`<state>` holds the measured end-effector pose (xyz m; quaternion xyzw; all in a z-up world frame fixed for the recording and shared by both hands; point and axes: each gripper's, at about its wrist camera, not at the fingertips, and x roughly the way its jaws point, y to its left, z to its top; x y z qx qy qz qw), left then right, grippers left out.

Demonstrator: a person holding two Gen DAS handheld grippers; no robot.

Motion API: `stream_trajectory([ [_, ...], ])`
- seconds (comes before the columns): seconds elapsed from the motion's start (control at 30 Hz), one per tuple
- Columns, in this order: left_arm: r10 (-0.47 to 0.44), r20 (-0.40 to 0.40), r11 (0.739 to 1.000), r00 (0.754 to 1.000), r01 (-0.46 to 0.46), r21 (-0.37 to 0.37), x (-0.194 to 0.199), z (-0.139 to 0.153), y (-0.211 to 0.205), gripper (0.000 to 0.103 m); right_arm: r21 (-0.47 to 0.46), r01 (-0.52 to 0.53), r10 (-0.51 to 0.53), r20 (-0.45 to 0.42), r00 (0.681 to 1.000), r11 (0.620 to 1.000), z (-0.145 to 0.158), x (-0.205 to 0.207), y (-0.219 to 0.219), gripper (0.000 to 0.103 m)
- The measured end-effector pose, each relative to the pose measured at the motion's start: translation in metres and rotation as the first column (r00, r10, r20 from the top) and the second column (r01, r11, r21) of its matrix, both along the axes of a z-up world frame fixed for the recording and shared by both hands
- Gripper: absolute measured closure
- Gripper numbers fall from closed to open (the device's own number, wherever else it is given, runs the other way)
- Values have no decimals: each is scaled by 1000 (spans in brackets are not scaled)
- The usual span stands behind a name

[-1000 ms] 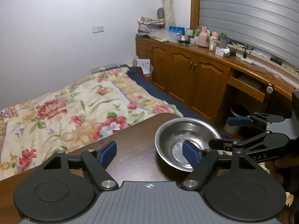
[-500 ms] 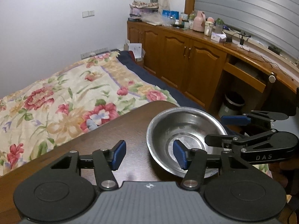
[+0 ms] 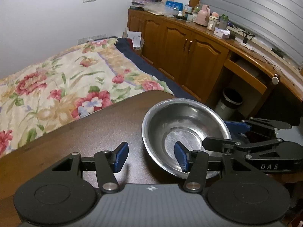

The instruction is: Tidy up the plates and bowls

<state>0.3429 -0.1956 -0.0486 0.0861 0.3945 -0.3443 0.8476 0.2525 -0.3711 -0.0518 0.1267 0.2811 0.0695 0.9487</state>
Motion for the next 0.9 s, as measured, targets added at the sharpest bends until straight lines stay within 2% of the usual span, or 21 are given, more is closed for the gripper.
stream_trajectory([
  [0.33,10,-50,1000,999,-10,4,4,-7,-4,66,17,1,-1,1,1000,1000,0,-3,4,47],
  [0.5,9,-87,1000,996,-10,-9,5,-10,-3,80,40,5,-4,-9,1000,999,-2,-3,6,59],
  [0.7,14,-67,999,998,-16,-29,-3,0,1,80,45,20,-20,-12,1000,999,0,-3,4,70],
  [0.9,6,-12,999,1000,-6,-46,-15,18,7,80,51,20,-20,16,1000,999,10,-11,5,71],
])
